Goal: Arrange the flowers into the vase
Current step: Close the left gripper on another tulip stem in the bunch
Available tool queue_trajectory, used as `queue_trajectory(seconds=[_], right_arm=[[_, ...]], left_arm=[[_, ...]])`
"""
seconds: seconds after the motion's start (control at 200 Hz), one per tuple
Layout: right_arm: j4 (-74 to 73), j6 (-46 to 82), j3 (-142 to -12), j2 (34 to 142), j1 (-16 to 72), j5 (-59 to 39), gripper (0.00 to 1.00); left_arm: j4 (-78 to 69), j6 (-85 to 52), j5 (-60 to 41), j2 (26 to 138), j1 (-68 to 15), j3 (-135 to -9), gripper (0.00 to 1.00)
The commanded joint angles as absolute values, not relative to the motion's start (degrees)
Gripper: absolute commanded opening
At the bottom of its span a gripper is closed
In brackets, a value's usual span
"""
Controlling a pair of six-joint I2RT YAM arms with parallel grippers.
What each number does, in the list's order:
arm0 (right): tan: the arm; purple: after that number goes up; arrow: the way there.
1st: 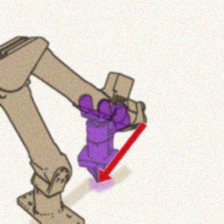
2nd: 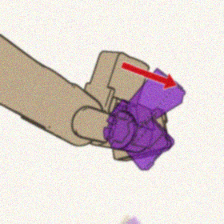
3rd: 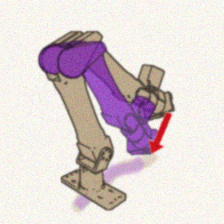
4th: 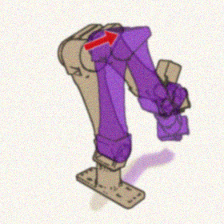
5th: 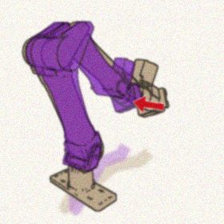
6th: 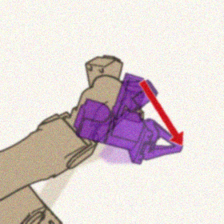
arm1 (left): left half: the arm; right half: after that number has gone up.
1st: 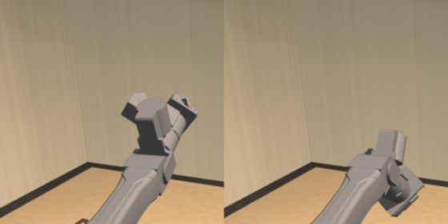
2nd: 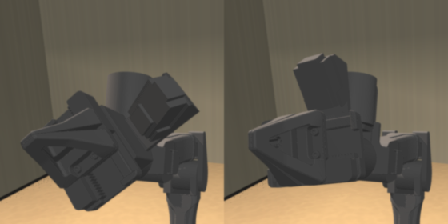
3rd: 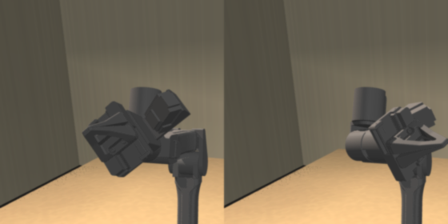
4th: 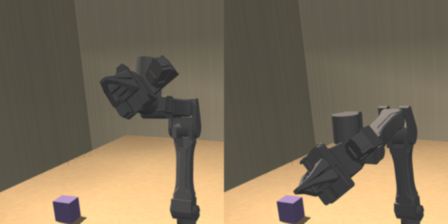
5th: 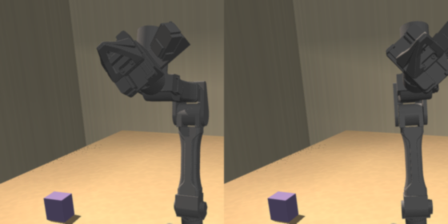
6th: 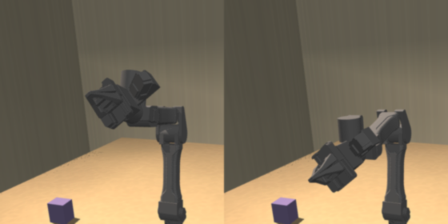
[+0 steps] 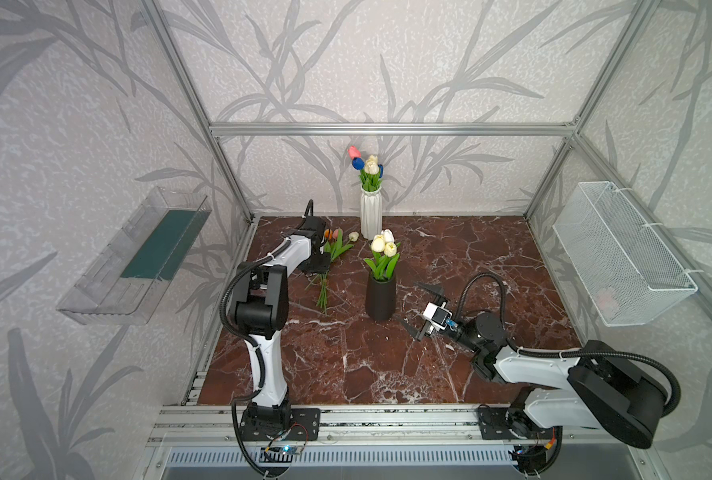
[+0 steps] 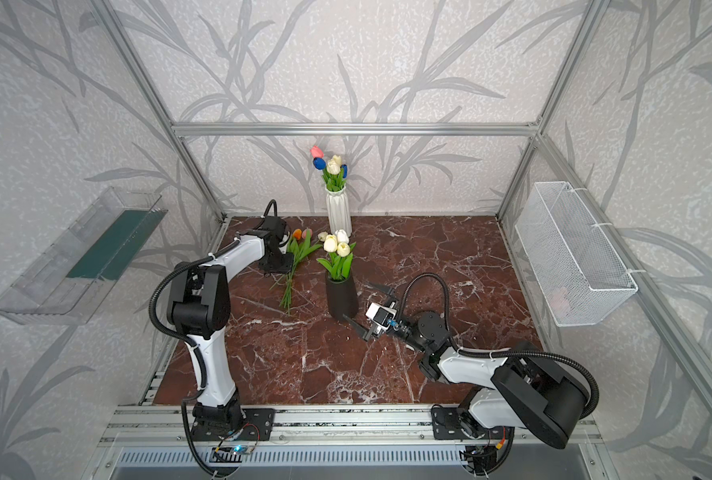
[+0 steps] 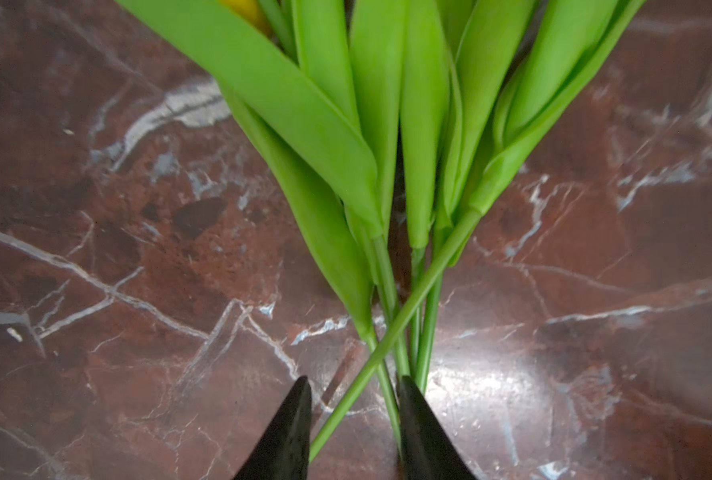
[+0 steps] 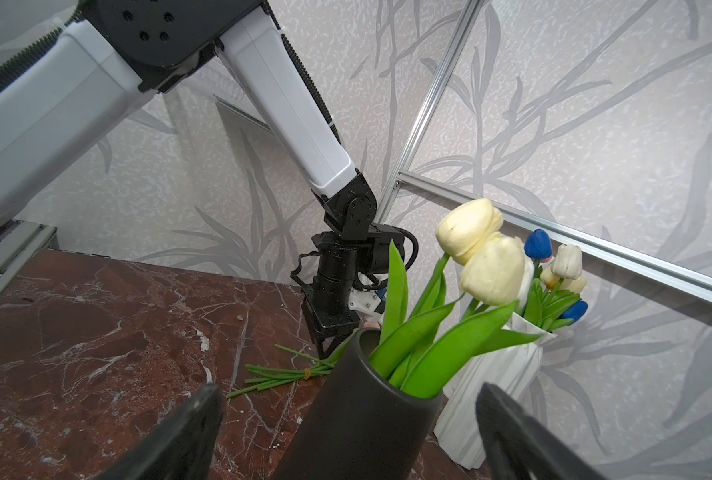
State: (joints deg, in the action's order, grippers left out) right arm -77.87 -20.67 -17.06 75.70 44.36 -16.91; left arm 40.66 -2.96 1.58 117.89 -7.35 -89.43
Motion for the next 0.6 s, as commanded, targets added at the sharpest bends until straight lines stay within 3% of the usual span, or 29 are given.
queue_trajectory(seconds=[0.0,0.38,0.595], right_arm=[[-80.5,-20.8,-16.7,75.3,44.9,-16.4,0.96],[-80.4,-21.0,-16.6,75.2,44.9,-16.2,0.96],[-80.6,-21.0,-16.6,75.2,44.9,-16.0,0.96]], left_arm=[[45.5,0.2,0.5,119.1,-7.1,-92.5,0.37],[44.4,1.3,-1.1,122.4,-7.2,-93.5,0.27],[43.8,1.5,-1.4,123.0,-7.2,-93.9,0.14]])
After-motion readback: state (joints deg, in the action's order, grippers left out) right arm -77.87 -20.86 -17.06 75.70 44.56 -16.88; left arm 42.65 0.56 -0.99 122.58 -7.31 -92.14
